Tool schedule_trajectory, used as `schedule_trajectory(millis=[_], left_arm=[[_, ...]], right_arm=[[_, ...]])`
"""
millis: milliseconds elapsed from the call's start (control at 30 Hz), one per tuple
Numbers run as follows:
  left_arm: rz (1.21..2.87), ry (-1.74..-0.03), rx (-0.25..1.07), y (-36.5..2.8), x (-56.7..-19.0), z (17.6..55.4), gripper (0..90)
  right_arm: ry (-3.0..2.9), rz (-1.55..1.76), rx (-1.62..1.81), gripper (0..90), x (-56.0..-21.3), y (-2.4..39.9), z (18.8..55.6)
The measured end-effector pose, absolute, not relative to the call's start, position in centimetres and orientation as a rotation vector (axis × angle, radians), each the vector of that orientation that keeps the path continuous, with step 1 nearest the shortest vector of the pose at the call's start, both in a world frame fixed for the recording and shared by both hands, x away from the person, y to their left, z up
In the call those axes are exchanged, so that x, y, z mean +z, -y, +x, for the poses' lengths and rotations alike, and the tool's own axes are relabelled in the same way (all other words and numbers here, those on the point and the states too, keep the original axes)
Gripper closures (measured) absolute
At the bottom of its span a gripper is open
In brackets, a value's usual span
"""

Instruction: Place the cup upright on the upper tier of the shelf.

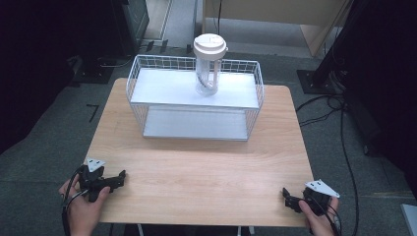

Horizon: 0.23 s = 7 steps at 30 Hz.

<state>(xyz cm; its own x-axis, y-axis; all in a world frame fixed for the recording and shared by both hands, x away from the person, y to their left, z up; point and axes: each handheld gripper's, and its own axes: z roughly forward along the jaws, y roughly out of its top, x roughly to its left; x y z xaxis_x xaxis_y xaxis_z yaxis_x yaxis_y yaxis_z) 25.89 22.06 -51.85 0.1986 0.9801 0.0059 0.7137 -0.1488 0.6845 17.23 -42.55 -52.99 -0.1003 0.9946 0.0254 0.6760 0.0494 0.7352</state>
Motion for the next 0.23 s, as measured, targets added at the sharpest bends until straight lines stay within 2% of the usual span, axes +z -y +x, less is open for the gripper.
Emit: schedule_trajectory(millis=[233], left_arm=[[1.930,-1.573,0.631,-22.04,-51.86,25.89,0.0]], right_arm=[[-1.819,1.676,0.831,0.0,-53.04,42.49,17.19]])
